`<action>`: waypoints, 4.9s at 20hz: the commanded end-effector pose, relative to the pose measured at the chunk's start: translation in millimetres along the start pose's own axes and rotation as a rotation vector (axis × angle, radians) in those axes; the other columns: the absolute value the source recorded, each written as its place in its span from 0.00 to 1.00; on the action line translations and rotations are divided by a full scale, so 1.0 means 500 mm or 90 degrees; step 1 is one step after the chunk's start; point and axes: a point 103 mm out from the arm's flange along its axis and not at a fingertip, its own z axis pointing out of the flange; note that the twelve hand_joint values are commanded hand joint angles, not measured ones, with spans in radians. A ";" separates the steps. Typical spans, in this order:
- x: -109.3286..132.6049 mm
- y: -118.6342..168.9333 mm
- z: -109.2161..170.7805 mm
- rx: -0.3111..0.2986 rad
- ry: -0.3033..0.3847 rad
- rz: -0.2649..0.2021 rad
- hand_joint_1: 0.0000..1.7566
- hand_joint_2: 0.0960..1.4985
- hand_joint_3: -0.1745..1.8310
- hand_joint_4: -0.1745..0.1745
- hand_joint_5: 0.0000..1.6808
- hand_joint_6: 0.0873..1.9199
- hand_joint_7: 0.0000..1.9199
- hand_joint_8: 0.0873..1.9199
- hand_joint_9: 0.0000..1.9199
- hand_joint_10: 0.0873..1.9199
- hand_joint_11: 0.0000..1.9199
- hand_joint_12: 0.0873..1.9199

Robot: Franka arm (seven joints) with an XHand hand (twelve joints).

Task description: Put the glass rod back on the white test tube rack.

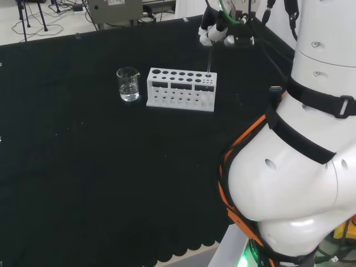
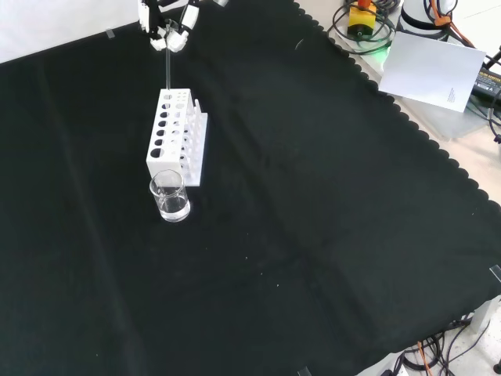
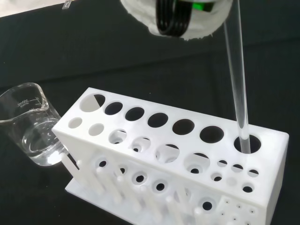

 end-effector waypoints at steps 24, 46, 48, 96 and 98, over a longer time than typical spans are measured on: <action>-0.038 0.061 0.018 0.020 0.014 0.027 0.74 0.57 0.25 0.00 0.70 0.19 0.60 0.55 0.86 0.36 0.62 0.39; -0.045 0.086 0.025 0.032 0.031 0.025 0.74 0.50 0.33 0.00 0.67 0.26 0.61 0.54 0.89 0.34 0.63 0.39; -0.051 0.083 0.020 0.029 0.043 0.027 0.74 0.46 0.40 0.00 0.66 0.31 0.63 0.53 0.90 0.33 0.65 0.39; 0.007 -0.048 -0.148 -0.039 0.023 0.003 0.72 0.24 0.55 0.00 0.47 0.43 0.59 0.31 0.99 0.23 0.83 0.38; 0.007 -0.055 -0.153 -0.043 0.025 0.003 0.72 0.24 0.55 0.00 0.47 0.43 0.59 0.31 0.99 0.23 0.83 0.38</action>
